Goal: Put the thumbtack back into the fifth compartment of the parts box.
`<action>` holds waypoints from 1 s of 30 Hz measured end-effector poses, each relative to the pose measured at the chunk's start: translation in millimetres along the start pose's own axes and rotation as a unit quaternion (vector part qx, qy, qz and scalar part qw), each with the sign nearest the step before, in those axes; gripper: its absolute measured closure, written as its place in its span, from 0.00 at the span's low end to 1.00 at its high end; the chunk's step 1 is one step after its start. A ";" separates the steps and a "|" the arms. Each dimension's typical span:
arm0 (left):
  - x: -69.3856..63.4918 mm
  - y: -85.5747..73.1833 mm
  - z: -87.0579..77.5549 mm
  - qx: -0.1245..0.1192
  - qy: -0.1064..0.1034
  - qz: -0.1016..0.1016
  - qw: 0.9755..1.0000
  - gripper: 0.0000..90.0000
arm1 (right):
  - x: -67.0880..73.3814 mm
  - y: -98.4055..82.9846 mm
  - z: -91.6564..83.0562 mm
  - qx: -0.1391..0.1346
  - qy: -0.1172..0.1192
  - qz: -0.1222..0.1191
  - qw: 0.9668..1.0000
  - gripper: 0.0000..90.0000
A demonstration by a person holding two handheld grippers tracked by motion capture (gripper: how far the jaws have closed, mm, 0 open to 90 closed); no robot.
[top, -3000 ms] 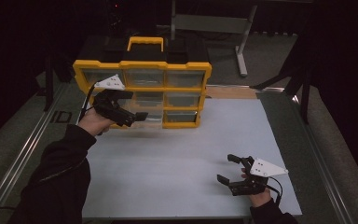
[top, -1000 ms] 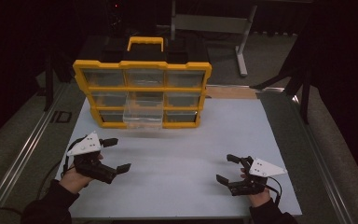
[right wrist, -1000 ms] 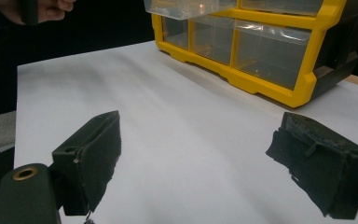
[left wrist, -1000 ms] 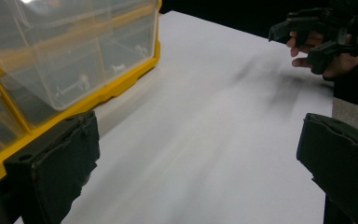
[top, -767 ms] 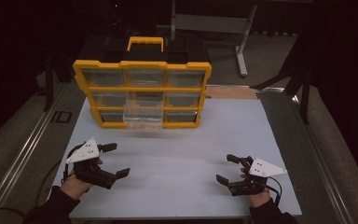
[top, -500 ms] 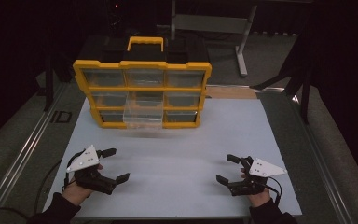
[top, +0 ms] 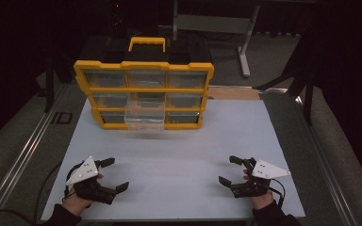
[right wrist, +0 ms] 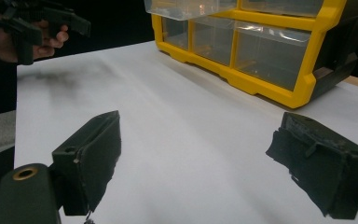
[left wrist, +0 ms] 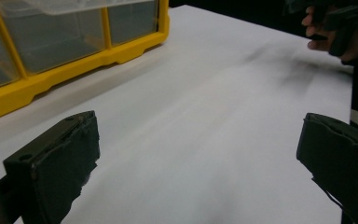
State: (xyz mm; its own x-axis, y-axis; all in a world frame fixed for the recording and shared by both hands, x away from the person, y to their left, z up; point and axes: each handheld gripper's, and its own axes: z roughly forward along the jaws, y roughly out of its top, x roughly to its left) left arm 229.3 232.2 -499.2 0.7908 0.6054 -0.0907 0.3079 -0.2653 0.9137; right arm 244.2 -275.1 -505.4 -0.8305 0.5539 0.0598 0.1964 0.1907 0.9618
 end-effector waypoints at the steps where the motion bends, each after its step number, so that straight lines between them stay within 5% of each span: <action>1: 0.0 -1.7 -0.4 -0.005 0.007 -0.002 1.000 0.00 | 0.0 0.0 -0.1 0.000 0.000 -0.001 1.000 0.16; 10: 6.8 -17.9 -1.8 -0.022 0.052 0.004 0.998 0.00 | 0.3 0.2 -0.1 0.000 0.001 0.000 1.000 0.15; 30: 15.2 -21.0 -1.7 -0.068 0.045 0.008 0.997 0.00 | -0.4 -1.7 2.1 0.004 0.002 -0.001 1.000 0.15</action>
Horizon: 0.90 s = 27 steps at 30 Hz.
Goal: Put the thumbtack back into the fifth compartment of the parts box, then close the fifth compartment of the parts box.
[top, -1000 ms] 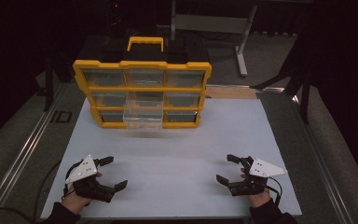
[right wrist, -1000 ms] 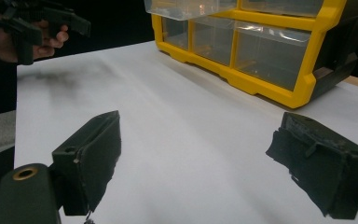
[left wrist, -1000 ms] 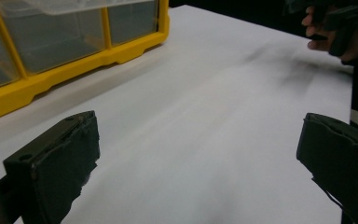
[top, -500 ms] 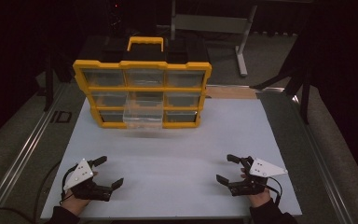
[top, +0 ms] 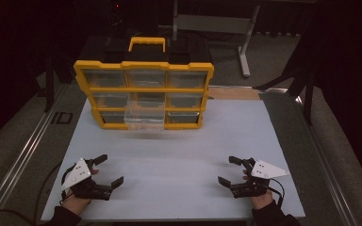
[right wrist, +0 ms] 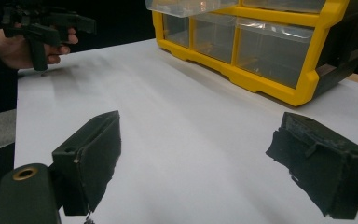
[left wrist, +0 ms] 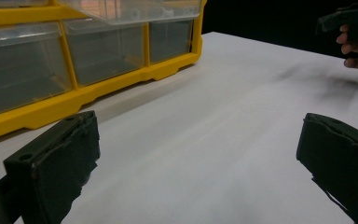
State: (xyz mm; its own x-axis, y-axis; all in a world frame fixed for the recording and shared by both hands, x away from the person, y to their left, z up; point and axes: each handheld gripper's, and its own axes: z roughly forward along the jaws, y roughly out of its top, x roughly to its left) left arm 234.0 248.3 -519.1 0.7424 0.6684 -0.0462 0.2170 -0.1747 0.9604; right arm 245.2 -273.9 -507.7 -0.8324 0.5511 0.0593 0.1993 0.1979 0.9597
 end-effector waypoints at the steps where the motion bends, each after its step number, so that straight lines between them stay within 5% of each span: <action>1: 0.0 0.6 0.5 -0.001 -0.002 -0.001 1.000 0.00 | -0.1 -0.1 0.1 0.000 0.000 0.000 1.000 0.15; 27: -2.2 2.7 3.8 -0.004 -0.017 0.001 1.000 0.00 | 3.9 7.7 -2.7 -0.002 -0.002 0.000 1.000 0.16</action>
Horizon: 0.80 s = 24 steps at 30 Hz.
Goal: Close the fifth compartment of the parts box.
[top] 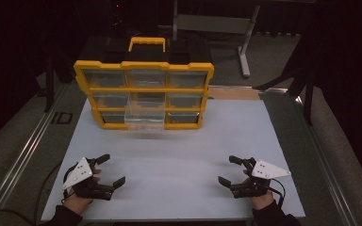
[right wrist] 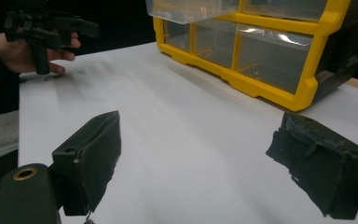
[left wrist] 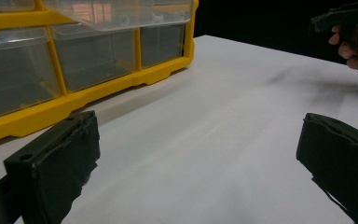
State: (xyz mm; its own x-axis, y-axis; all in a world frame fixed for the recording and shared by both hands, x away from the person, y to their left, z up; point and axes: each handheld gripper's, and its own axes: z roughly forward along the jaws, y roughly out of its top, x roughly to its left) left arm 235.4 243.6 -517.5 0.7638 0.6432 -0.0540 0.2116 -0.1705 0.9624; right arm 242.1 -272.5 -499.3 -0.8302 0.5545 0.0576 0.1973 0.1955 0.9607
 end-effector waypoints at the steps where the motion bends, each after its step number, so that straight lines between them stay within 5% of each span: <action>1: -0.2 0.3 0.1 -0.001 0.000 0.000 1.000 0.00 | 1.2 2.2 -0.9 -0.001 -0.005 -0.002 1.000 0.16; 10: 0.5 0.9 -1.6 -0.005 -0.003 -0.002 1.000 0.00 | 10.1 31.0 -10.3 -0.012 -0.017 0.013 1.000 0.14; 24: -1.3 1.3 -1.1 -0.002 -0.007 -0.003 1.000 0.00 | 24.3 93.7 -3.4 -0.023 -0.008 -0.020 0.999 0.12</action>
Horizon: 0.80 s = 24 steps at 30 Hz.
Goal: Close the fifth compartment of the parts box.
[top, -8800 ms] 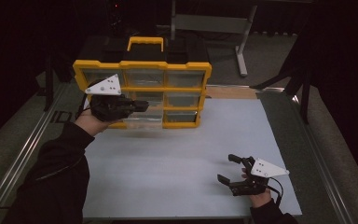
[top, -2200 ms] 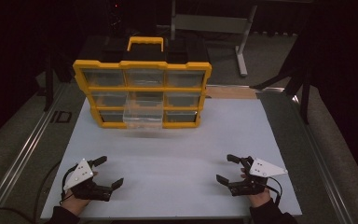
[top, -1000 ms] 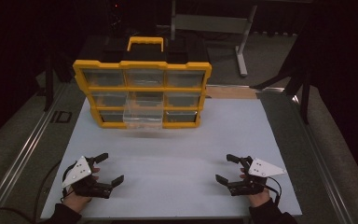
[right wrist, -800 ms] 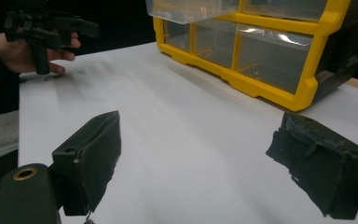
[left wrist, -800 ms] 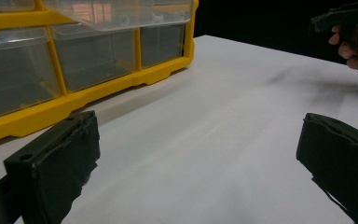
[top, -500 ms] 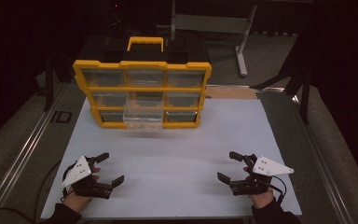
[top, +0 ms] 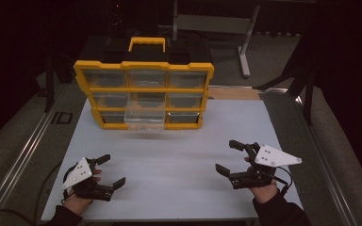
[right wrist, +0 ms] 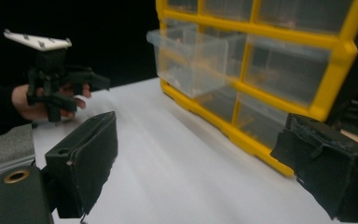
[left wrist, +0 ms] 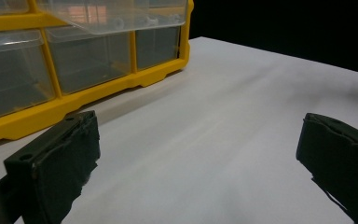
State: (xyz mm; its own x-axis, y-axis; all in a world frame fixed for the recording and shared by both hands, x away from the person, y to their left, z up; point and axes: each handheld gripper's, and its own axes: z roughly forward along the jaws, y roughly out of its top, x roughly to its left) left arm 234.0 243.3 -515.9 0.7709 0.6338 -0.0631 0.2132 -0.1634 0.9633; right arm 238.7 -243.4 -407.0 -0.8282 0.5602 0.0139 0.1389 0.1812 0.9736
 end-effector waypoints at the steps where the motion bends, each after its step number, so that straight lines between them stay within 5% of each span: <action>1: 0.0 0.2 -0.1 0.000 0.000 0.000 1.000 0.00 | 1.1 4.5 2.2 -0.001 0.002 -0.003 1.000 0.12; 13: 0.4 1.0 -1.9 -0.005 0.000 0.000 1.000 0.00 | 12.4 33.5 31.4 -0.001 0.000 -0.021 1.000 0.12; 24: -0.1 1.1 -1.8 -0.002 -0.002 0.003 1.000 0.00 | 19.0 38.6 60.9 0.008 -0.009 -0.022 1.000 0.14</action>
State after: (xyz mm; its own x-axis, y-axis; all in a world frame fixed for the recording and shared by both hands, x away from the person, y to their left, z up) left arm 233.1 244.4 -514.3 0.7742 0.6303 -0.0585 0.2059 -0.1634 0.9648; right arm 261.3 -176.6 -383.0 -0.8242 0.5654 -0.0324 0.1115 0.2180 0.9696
